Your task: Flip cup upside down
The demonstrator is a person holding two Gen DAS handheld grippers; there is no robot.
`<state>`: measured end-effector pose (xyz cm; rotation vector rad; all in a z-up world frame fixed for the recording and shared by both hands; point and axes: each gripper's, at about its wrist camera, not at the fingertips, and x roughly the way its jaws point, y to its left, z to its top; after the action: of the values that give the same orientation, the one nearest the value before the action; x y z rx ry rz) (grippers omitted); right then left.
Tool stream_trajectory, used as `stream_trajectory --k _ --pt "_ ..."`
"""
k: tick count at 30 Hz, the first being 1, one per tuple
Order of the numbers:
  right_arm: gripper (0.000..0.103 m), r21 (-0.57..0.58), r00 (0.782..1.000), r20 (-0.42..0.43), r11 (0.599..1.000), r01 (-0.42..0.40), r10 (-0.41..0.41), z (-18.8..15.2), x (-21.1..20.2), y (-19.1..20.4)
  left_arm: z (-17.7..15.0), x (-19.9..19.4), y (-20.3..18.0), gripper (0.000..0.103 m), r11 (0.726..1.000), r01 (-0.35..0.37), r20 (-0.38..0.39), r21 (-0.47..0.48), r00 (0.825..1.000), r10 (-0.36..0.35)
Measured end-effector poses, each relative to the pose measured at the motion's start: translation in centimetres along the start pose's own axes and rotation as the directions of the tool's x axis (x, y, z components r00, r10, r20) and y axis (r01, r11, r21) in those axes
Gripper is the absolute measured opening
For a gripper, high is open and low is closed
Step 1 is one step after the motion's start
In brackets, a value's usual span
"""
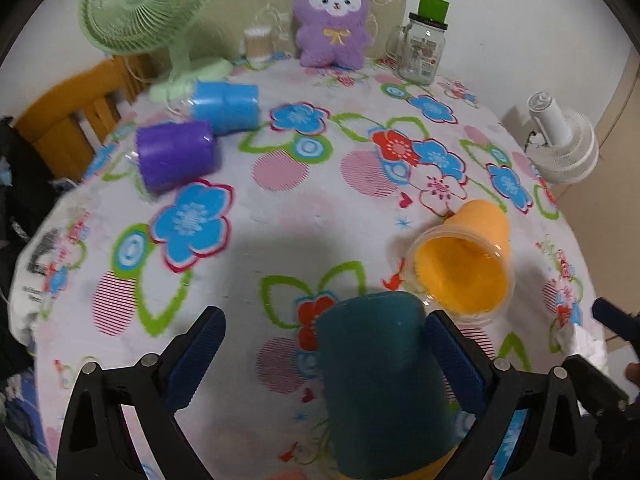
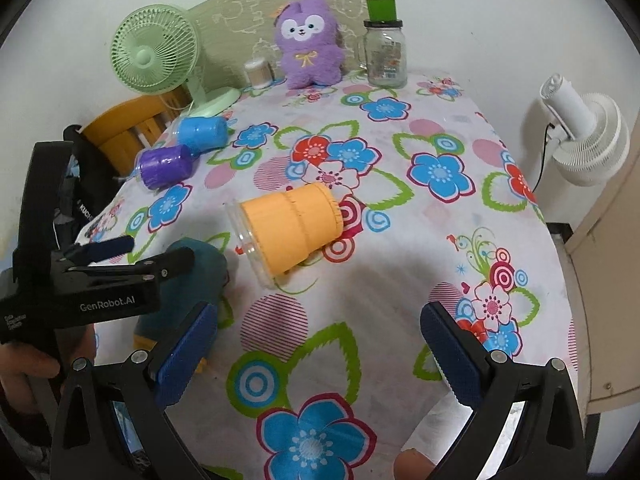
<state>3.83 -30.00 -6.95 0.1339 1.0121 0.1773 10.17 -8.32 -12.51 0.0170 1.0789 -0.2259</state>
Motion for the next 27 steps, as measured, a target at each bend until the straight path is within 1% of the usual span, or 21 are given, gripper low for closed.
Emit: stream_trajectory --k 2,3,5,7,10,12,14,15,16,18,19,20,21,25,27 --pt "0.102 0.011 1.000 -0.001 1.000 -0.002 0.002 0.0 0.1 -0.3 0.3 0.4 -0.1 0.089 0.999 0.048 -0.032 -0.002 0.998 -0.048" --pt "0.102 0.017 1.000 -0.001 1.000 -0.004 0.004 0.0 0.1 -0.4 0.4 0.5 -0.2 0.086 0.997 0.073 -0.046 -0.002 0.996 -0.073" --pt "0.102 0.025 1.000 0.000 1.000 -0.007 0.007 0.0 0.1 -0.7 0.5 0.4 -0.6 0.070 0.994 0.109 -0.064 0.004 0.992 -0.108" --pt "0.102 0.035 1.000 0.005 0.999 -0.009 0.009 0.1 0.0 -0.9 0.6 0.2 -1.0 0.061 0.990 0.139 -0.078 0.018 0.987 -0.137" --pt "0.102 0.045 1.000 0.008 0.999 -0.015 0.015 0.1 -0.1 -1.1 0.7 0.2 -1.5 0.061 0.992 0.126 -0.078 0.034 0.989 -0.123" --pt "0.102 0.045 1.000 0.007 0.999 -0.012 0.012 -0.1 -0.1 -1.1 0.8 0.3 -1.5 0.066 0.992 0.118 -0.081 0.033 0.990 -0.115" --pt "0.102 0.045 1.000 0.007 0.999 -0.011 0.010 -0.2 -0.1 -1.1 0.9 0.8 -1.3 0.083 0.995 0.092 -0.091 0.032 0.992 -0.089" --pt "0.102 0.047 1.000 0.007 0.999 -0.011 0.011 -0.2 -0.2 -1.1 0.9 1.1 -1.4 0.086 0.996 0.076 -0.096 0.039 0.993 -0.072" --pt "0.102 0.048 1.000 0.008 0.999 -0.011 0.011 -0.2 -0.2 -1.2 0.9 1.4 -1.5 0.087 0.996 0.075 -0.105 0.047 0.992 -0.069" --pt "0.102 0.051 1.000 0.008 0.999 -0.010 0.010 -0.3 -0.2 -1.4 0.8 2.1 -1.7 0.087 0.995 0.076 -0.136 0.058 0.988 -0.068" --pt "0.102 0.054 1.000 0.010 0.999 -0.008 0.008 -0.3 -0.2 -1.4 0.6 2.6 -1.8 0.084 0.995 0.078 -0.148 0.063 0.987 -0.068" --pt "0.102 0.057 1.000 0.012 0.998 -0.007 0.007 -0.3 -0.2 -1.5 0.5 2.9 -1.9 0.073 0.995 0.078 -0.159 0.064 0.985 -0.067" --pt "0.102 0.060 1.000 0.015 0.998 -0.007 0.006 -0.2 -0.2 -1.6 0.4 3.3 -1.8 0.073 0.995 0.087 -0.171 0.054 0.982 -0.077" --pt "0.102 0.061 1.000 0.015 0.998 -0.005 0.005 -0.3 -0.2 -1.8 0.5 2.3 -1.2 0.071 0.994 0.113 -0.131 0.001 0.985 -0.112" --pt "0.102 0.060 1.000 0.013 0.998 -0.010 0.009 -0.3 -0.2 -1.8 0.8 1.0 -0.9 0.071 0.993 0.117 -0.089 -0.007 0.989 -0.117"
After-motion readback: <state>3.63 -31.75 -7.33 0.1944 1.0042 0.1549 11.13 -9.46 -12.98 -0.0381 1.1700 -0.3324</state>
